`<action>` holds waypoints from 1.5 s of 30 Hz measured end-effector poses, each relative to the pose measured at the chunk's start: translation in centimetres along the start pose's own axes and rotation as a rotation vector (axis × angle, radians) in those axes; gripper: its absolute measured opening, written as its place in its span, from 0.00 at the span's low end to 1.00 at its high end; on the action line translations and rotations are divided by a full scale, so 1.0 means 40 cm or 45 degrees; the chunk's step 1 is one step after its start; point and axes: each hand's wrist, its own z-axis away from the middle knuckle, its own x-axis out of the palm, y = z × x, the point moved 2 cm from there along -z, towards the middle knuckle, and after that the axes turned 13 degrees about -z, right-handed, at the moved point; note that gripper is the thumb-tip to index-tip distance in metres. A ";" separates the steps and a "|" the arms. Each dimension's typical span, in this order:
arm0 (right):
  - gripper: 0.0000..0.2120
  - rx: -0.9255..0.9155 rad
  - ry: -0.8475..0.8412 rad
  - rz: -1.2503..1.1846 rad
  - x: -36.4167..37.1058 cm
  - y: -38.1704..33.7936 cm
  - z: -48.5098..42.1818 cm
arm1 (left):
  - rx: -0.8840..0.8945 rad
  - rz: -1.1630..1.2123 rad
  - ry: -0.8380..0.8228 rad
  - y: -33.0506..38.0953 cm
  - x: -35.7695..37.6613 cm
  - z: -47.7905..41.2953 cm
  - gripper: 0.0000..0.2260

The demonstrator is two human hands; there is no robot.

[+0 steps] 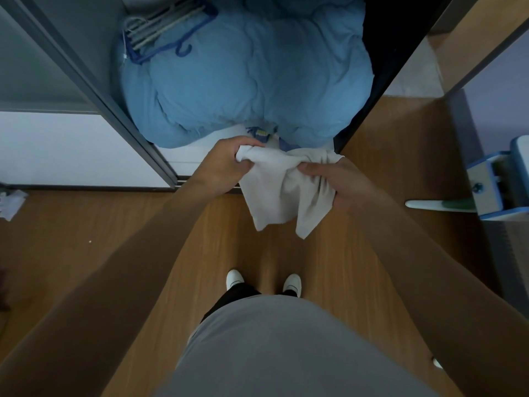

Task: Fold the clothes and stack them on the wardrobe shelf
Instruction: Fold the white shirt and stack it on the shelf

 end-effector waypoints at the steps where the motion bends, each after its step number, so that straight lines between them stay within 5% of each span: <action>1: 0.10 0.000 0.010 -0.009 -0.005 -0.007 0.002 | -0.022 -0.008 0.029 -0.004 0.001 -0.003 0.14; 7: 0.12 -0.098 0.157 0.048 -0.040 -0.061 0.006 | -0.236 0.086 0.117 -0.026 -0.005 -0.025 0.08; 15: 0.32 -0.239 0.369 0.163 -0.058 -0.074 -0.018 | -0.392 0.217 0.180 -0.049 -0.011 -0.037 0.11; 22: 0.05 -0.349 0.086 0.442 -0.033 -0.091 -0.003 | -0.450 0.218 0.256 -0.080 -0.023 -0.047 0.12; 27: 0.08 -0.330 -0.104 1.216 -0.012 -0.084 -0.012 | -0.460 0.215 0.270 -0.090 -0.034 -0.059 0.06; 31: 0.11 -0.437 -0.074 1.477 -0.005 -0.096 -0.018 | -0.472 0.239 0.326 -0.098 -0.039 -0.057 0.17; 35: 0.15 -0.517 -0.216 1.256 -0.005 -0.131 -0.012 | -0.554 0.323 0.406 -0.095 -0.063 -0.057 0.22; 38: 0.14 -0.415 -0.227 0.626 -0.006 -0.144 0.004 | -0.650 0.432 0.399 -0.075 -0.084 -0.065 0.22; 42: 0.10 -0.249 -0.189 -0.117 0.015 -0.151 0.002 | -0.731 0.890 0.224 -0.037 -0.091 -0.082 0.22; 45: 0.17 -0.190 -0.093 -0.253 0.029 -0.155 0.005 | -0.517 1.197 0.036 -0.050 -0.079 -0.067 0.28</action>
